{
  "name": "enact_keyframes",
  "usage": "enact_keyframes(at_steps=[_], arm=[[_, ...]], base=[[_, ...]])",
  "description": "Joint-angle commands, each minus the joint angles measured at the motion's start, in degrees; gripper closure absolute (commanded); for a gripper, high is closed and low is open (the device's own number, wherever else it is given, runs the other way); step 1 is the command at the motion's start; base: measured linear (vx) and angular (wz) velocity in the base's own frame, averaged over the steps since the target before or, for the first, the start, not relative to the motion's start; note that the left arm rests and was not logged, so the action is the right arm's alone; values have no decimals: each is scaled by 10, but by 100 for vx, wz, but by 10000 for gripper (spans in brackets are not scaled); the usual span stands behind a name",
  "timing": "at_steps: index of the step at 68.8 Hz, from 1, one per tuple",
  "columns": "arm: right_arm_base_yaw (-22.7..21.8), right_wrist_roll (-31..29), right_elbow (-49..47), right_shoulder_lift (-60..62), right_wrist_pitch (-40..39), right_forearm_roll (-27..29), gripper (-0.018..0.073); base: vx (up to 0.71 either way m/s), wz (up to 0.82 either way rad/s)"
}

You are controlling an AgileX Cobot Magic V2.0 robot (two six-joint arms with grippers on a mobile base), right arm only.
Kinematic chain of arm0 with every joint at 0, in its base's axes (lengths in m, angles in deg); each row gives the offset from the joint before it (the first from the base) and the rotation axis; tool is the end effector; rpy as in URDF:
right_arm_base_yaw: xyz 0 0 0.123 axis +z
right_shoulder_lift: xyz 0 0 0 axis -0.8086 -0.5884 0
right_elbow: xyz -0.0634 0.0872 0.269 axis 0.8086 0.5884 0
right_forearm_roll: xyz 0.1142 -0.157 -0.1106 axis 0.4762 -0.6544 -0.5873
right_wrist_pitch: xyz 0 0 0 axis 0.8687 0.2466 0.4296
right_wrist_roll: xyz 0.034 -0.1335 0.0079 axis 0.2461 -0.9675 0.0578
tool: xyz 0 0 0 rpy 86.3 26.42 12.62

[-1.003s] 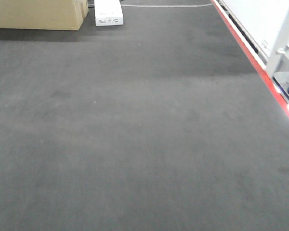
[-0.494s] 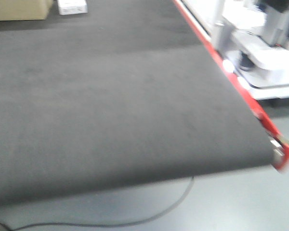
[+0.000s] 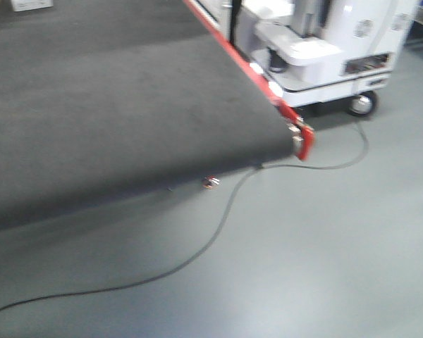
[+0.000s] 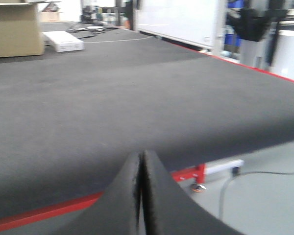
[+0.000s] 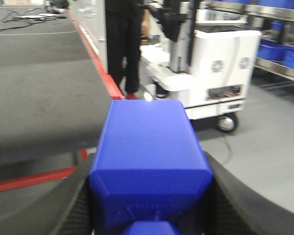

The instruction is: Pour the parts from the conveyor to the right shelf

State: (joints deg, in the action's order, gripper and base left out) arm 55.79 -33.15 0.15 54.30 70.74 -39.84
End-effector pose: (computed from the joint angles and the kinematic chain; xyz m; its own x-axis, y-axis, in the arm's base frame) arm 0.0586 -0.0065 0.2655 -0.1418 -0.0408 -0.9891 0.0227 0.9988 -0.0444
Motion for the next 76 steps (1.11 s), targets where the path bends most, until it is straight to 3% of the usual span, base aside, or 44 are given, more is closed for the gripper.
enact_keyframes(at_steps=[1, 32, 76], arm=[[-1, -2, -16, -7, -46, -7, 565], [-1, -2, -16, -7, -46, -7, 565], [-1, -2, -16, -7, -46, -7, 565]], base=[[-41, -43], [-39, -62], [-27, -100]])
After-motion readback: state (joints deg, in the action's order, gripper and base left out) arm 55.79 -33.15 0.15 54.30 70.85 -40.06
